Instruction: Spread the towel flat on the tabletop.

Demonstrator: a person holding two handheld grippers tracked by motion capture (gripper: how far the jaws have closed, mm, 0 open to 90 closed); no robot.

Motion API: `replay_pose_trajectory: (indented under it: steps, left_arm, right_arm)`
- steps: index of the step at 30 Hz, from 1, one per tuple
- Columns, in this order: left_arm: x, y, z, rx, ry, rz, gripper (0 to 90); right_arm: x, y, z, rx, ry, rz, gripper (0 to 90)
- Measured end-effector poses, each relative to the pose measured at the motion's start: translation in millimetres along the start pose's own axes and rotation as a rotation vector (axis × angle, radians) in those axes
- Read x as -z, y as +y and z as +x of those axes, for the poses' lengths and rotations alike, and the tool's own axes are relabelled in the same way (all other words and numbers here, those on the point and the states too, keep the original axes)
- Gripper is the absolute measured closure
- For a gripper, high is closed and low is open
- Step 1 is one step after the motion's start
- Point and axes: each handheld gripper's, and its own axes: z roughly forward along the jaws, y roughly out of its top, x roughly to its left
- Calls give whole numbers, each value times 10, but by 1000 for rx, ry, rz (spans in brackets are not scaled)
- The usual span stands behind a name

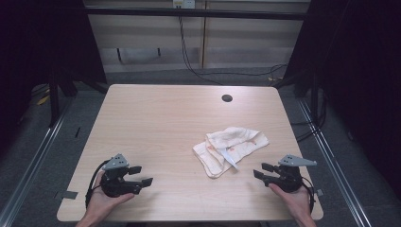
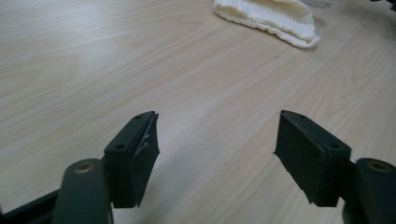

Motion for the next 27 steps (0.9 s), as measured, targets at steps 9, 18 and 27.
replay_pose_trajectory:
  steps: [9, 18, 27]
  left_arm:
    - [-78, -13, -9, -13, -31, 45, 166]
    - [9, -43, -43, -51, -33, 22, 279]
    - [39, -41, -22, -69, -10, -12, 331]
  right_arm:
    - [10, 33, 2, 16, -34, -44, 463]
    - [-55, 88, 134, 31, 48, 14, 411]
    - [-69, 224, 145, 41, 73, 18, 376]
